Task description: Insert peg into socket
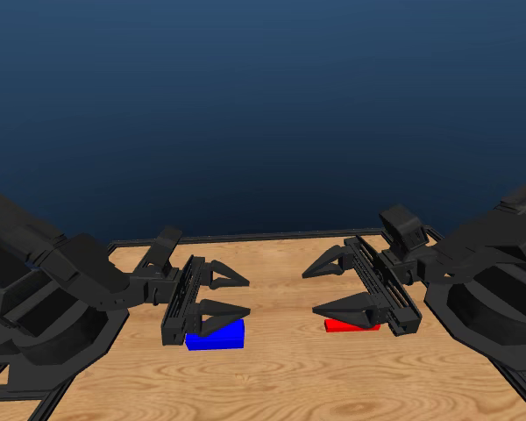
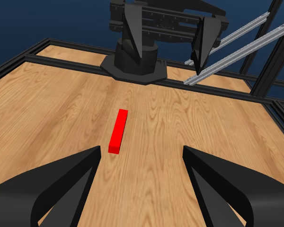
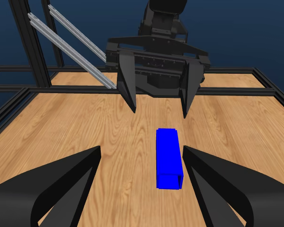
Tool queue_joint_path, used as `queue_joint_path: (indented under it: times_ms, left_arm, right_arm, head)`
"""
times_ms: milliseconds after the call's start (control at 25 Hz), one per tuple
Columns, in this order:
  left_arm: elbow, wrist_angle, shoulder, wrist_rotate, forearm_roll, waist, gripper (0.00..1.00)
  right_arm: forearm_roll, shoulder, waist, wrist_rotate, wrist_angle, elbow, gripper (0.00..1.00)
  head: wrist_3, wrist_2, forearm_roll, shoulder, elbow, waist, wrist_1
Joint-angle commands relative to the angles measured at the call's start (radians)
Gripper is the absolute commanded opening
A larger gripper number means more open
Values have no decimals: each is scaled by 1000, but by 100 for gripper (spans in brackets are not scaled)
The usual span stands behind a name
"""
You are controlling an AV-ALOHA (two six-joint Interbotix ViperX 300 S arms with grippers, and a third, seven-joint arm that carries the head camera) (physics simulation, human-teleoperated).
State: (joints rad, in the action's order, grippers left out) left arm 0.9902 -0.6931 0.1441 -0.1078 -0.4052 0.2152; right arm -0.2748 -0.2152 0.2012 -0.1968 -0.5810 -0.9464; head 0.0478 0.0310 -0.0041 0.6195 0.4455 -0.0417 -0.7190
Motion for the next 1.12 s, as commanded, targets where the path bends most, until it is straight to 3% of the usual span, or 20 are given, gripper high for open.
queue_joint_path:
  times_ms: [40, 120, 160, 200, 240, 280, 440, 480, 640, 680, 760, 920, 1120]
  left_arm:
    - [-2, 170, 63, -10, -28, 12, 100]
    - [-13, 230, 69, -11, -29, 13, 100]
    - [-4, 271, 68, 11, -27, -19, 100]
    - [4, 293, 48, 5, -6, 8, 100]
    - [-10, 340, 65, 77, 47, -14, 100]
    - [-14, 356, 59, 57, 19, -9, 100]
    - [-6, 458, 41, 136, 91, -54, 100]
    - [-22, 476, 28, 126, 92, -62, 100]
    - [-3, 517, 40, 181, 143, -96, 100]
    - [-28, 547, 27, 182, 164, -104, 100]
    - [-15, 556, 26, 211, 187, -114, 100]
    - [-33, 574, 23, 258, 226, -134, 100]
    - [-11, 573, -60, 331, 245, -149, 100]
  right_arm:
    - [-8, 12, 20, -10, -12, 32, 100]
    - [-7, 32, 27, -10, -15, 26, 100]
    - [-8, 26, 28, -8, -25, 37, 100]
    - [-8, 33, 30, -7, -25, 29, 100]
    - [-7, 27, 28, -6, -28, 27, 100]
    - [-13, 35, 31, -7, -36, 25, 100]
    - [-17, 21, 41, -23, -47, 20, 100]
    - [-21, 22, 42, -27, -39, 8, 100]
    - [-31, 13, 46, -25, -50, -17, 100]
    - [-35, 15, 50, -22, -64, -23, 100]
    - [-38, 17, 46, -14, -67, -35, 100]
    - [-42, 19, 43, 0, -94, -50, 100]
    - [-51, 1, 26, 18, -101, -86, 100]
  head:
    - [32, 21, 3, -37, -10, -16, 5]
    - [53, 34, 5, -67, -15, -26, 6]
    - [58, 38, 5, -77, -17, -28, 6]
    - [66, 44, 6, -94, -21, -33, 8]
    - [71, 51, 7, -113, -23, -40, 19]
    - [71, 57, 7, -123, -24, -44, 26]
    - [63, 71, 7, -183, -44, -65, 26]
    - [60, 73, 7, -198, -50, -68, 26]
    - [55, 73, 7, -240, -72, -73, 26]
    - [55, 73, 7, -250, -78, -73, 26]
    - [56, 73, 7, -263, -85, -73, 25]
    - [56, 73, 8, -284, -97, -72, 23]
    - [40, 66, 7, -306, -110, -70, 22]
